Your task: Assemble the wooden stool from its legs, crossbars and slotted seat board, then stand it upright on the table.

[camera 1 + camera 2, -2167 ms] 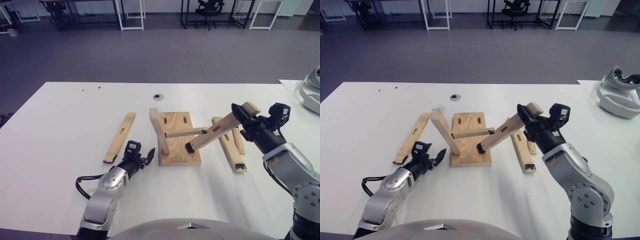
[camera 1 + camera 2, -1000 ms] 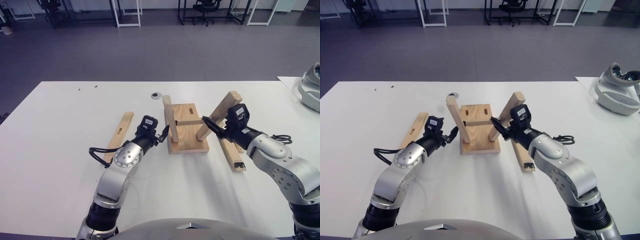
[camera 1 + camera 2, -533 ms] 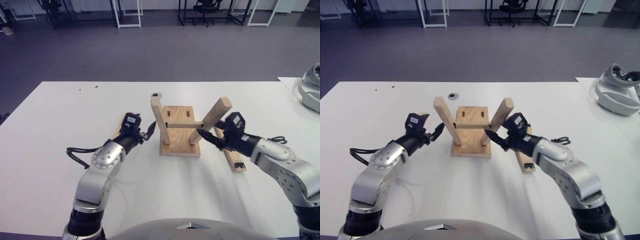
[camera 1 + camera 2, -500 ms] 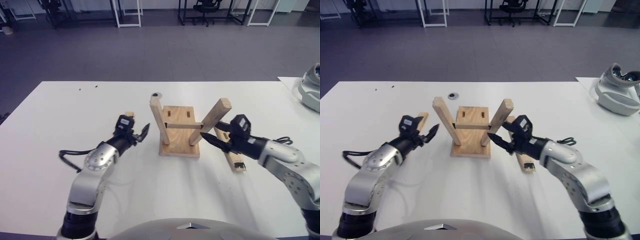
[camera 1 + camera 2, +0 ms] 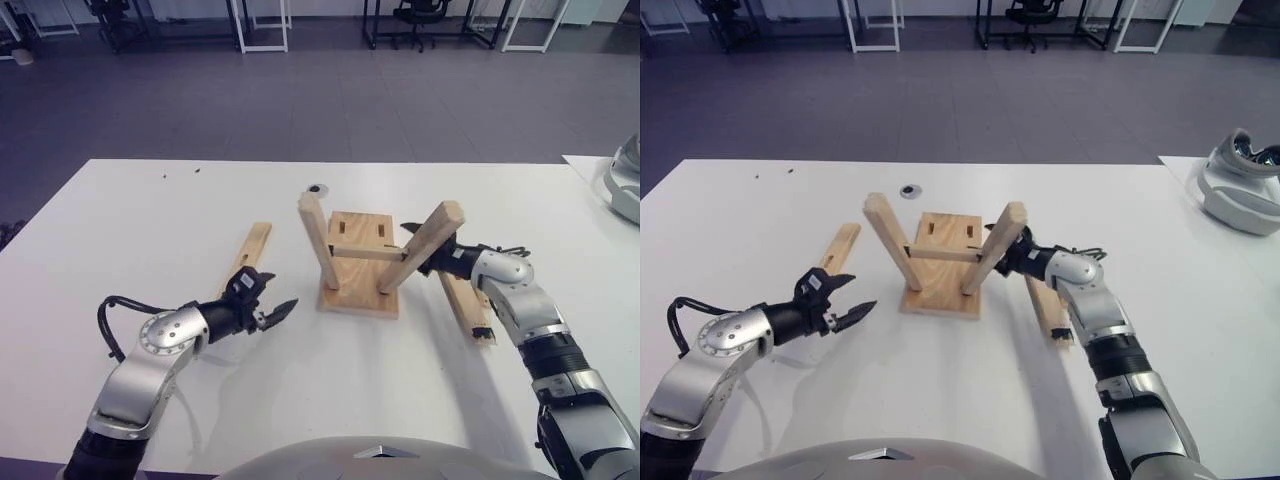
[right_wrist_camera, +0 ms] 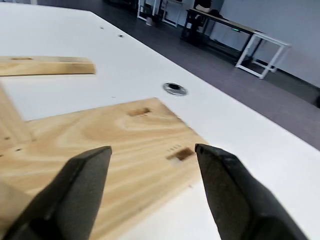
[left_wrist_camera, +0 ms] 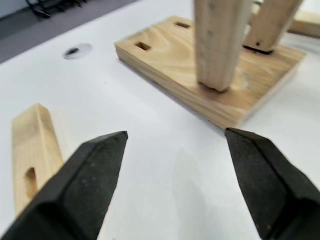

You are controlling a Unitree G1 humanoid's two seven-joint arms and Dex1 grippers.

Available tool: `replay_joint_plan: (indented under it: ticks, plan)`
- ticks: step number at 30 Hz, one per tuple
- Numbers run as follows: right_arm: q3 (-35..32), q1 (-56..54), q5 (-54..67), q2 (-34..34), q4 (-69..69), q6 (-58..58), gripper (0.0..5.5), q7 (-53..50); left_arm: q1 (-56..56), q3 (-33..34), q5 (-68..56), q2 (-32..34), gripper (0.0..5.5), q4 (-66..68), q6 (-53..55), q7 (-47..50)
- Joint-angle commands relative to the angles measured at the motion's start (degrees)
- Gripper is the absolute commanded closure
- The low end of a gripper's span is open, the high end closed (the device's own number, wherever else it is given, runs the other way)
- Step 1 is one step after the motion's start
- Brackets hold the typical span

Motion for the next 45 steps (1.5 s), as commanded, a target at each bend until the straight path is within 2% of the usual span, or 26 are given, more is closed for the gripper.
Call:
replay_joint_plan:
  ticks: [1,4,7,9,13,15,18,20,22,24,29,33,36,40,43,45]
  plan:
    - [4.7,7.4,11.2,-0.4,-19.5,12.9,2.36,6.0,3.9,1.4,-0.4,6.2,1.9,-1.0,-1.1,-4.5]
    - [2.9,7.7,13.6,-0.1,-23.0,16.8,2.36,4.2,3.7,0.5,0.6,7.2,1.9,-0.1,-1.4,-4.2]
    - [1.7,-2.0,-1.5,-1.3,-4.6,9.8,2.36,-8.0,2.5,-2.3,3.1,7.4,1.9,1.7,-1.9,-3.3]
    - [3.1,-7.4,-10.5,-3.9,8.0,3.1,2.36,-12.1,1.6,-4.5,5.3,7.5,1.9,3.3,-2.4,-2.8]
    - [9.8,-9.5,-19.5,-5.0,21.9,-7.1,2.36,-7.3,-1.1,-8.6,8.1,6.5,1.9,6.2,-3.2,-2.2]
    - [11.7,-7.4,-19.1,-5.0,21.9,-10.3,2.36,-0.8,-4.8,-10.7,9.1,3.9,1.9,10.6,-4.9,-1.0]
    - [10.0,-3.7,-14.8,-5.9,16.5,-10.3,2.36,5.0,-17.6,-12.1,9.5,-4.2,1.9,25.7,-9.5,1.0]
    - [7.3,-1.0,-11.8,-7.9,10.8,-8.5,2.36,6.8,-30.1,-11.5,10.5,-9.2,1.9,43.0,-16.0,2.1]
    - [4.6,0.6,-11.1,-10.8,6.9,-7.8,2.36,7.1,-39.5,-9.7,11.1,-9.8,1.9,57.5,-21.7,1.7]
    - [2.3,0.2,-12.6,-12.6,7.0,-8.0,2.36,5.0,-41.8,-8.0,10.9,-6.9,1.9,62.6,-25.2,0.1]
    - [-0.3,-1.2,-13.0,-8.8,6.7,-6.8,2.36,-0.1,-29.2,-0.7,0.7,-0.3,1.9,53.9,-26.2,-13.6]
    - [-0.1,-8.5,-16.7,-0.6,17.6,-8.4,2.36,-9.8,-21.7,2.7,-1.6,4.2,1.9,42.0,-22.4,-15.4]
    - [-0.6,-16.3,-20.2,4.0,31.0,-11.5,2.36,-19.2,-17.3,-0.9,2.3,7.2,1.9,33.2,-19.2,-15.6]
    - [1.3,-26.2,-23.4,9.5,50.0,-16.9,2.36,-22.4,-14.2,-8.1,7.7,7.3,1.9,24.1,-14.3,-14.1]
    - [3.6,-29.1,-25.6,11.3,59.9,-19.2,2.36,-14.3,-14.9,-14.7,14.0,5.1,1.9,21.8,-11.6,-11.1]
    - [3.6,-28.6,-24.6,10.8,61.4,-22.2,2.36,-4.3,-16.3,-16.6,15.3,2.1,1.9,22.5,-10.0,-8.6]
